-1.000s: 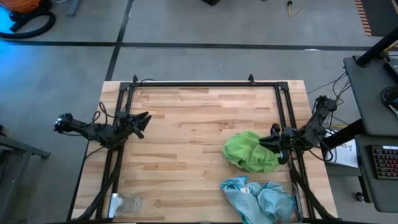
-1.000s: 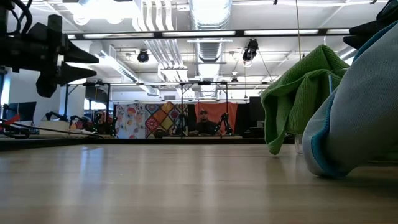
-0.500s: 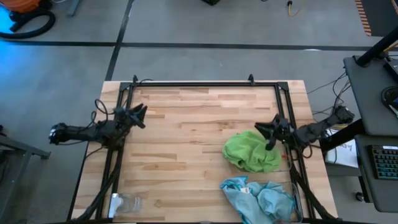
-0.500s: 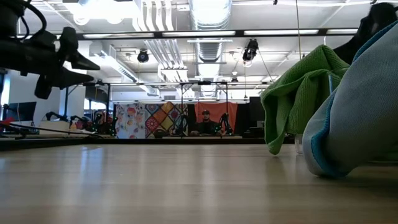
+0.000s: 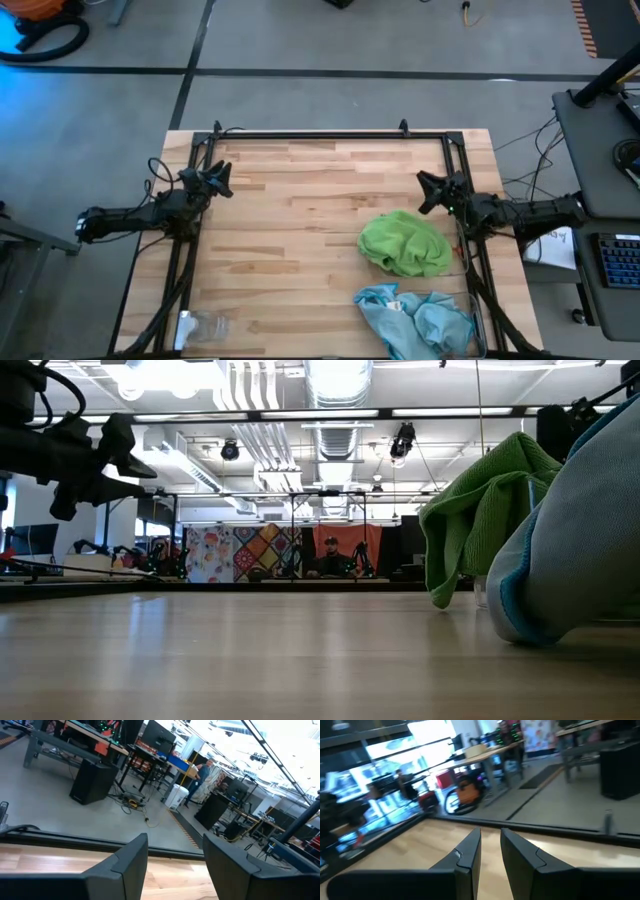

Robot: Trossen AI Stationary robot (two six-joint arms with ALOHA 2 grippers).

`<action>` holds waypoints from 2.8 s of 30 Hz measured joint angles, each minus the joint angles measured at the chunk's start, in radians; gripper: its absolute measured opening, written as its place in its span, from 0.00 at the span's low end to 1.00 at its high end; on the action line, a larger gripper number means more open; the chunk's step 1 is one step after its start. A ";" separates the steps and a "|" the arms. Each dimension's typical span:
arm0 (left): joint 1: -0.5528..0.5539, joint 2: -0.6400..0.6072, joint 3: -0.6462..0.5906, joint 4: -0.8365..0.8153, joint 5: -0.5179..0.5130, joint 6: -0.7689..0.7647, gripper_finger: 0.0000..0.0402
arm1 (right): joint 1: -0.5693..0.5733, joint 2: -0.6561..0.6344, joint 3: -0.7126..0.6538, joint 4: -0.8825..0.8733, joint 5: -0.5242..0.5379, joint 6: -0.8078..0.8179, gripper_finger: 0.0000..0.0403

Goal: Sort microfiber towel by color & place in baskets
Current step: Return to Home Position

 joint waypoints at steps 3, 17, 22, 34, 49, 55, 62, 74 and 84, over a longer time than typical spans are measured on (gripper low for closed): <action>0.000 0.000 0.000 0.000 0.000 0.000 0.43 | -0.048 0.000 0.000 0.000 0.001 0.000 0.17; 0.000 0.000 0.000 0.000 0.000 0.000 0.43 | -0.069 0.000 0.000 0.000 0.001 0.000 0.17; 0.000 0.000 0.000 0.000 0.000 0.000 0.43 | -0.069 0.000 0.000 0.000 0.001 0.000 0.17; 0.000 0.000 0.000 0.000 0.000 0.000 0.43 | -0.069 0.000 0.000 0.000 0.000 0.000 0.17; 0.000 0.009 0.000 -0.001 0.000 0.052 0.43 | -0.069 0.000 0.000 0.001 0.000 0.000 0.17; 0.000 0.014 0.000 -0.001 0.000 0.077 0.43 | -0.069 0.000 0.000 0.001 0.000 0.000 0.17; 0.000 0.016 0.028 -0.007 0.001 0.204 0.43 | -0.069 0.001 0.000 0.001 0.000 0.000 0.17; 0.000 0.011 0.109 -0.015 -0.067 0.312 0.43 | -0.069 0.001 0.000 0.001 0.000 0.000 0.17; 0.000 0.010 0.104 -0.018 -0.063 0.300 0.43 | -0.069 0.001 0.000 0.001 0.000 0.000 0.17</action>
